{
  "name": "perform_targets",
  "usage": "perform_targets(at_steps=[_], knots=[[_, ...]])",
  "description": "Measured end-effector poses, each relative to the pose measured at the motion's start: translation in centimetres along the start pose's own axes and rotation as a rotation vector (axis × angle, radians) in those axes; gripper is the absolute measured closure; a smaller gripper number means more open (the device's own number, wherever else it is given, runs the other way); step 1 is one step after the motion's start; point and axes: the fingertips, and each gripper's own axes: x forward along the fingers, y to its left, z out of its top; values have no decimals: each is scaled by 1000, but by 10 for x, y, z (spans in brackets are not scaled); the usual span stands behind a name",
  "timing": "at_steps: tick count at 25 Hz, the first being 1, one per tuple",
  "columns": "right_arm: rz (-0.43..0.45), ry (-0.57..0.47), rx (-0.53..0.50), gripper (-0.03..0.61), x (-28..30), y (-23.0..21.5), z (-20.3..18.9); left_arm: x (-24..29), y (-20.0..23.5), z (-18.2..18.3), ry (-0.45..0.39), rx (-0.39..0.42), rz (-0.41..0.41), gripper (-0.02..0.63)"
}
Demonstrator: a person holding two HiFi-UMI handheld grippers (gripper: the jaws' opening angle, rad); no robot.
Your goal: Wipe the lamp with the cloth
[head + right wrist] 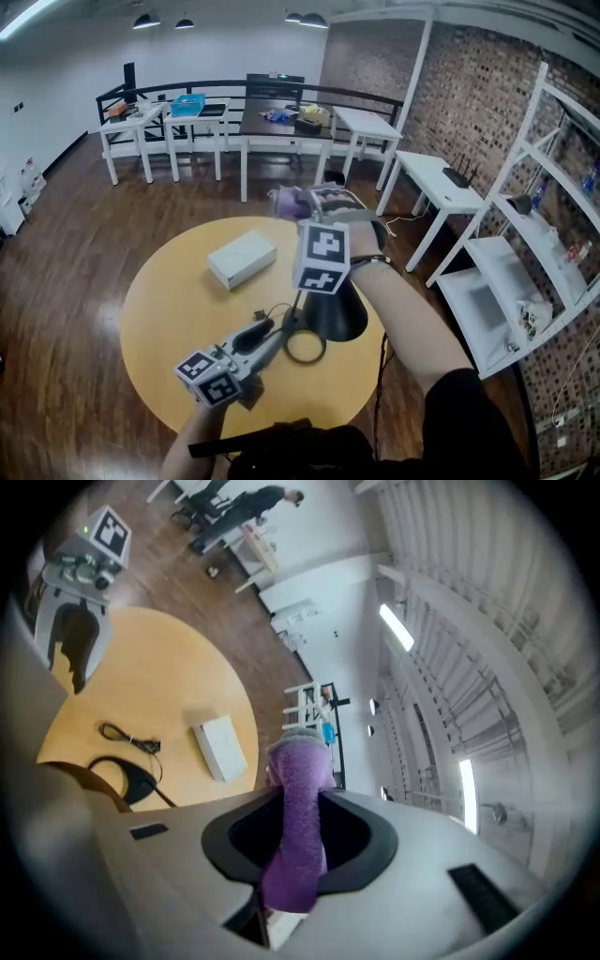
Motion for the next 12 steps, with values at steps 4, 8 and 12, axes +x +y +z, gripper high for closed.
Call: perform_targets(at_steps=[4, 8, 12], knots=[[41, 175, -184, 483, 21, 15, -7, -10, 5, 4, -1, -17, -21, 476], [61, 235, -220, 483, 22, 35, -8, -19, 11, 5, 5, -19, -36, 476], [85, 304, -344, 483, 16, 58, -16, -27, 16, 4, 19, -5, -35, 476]])
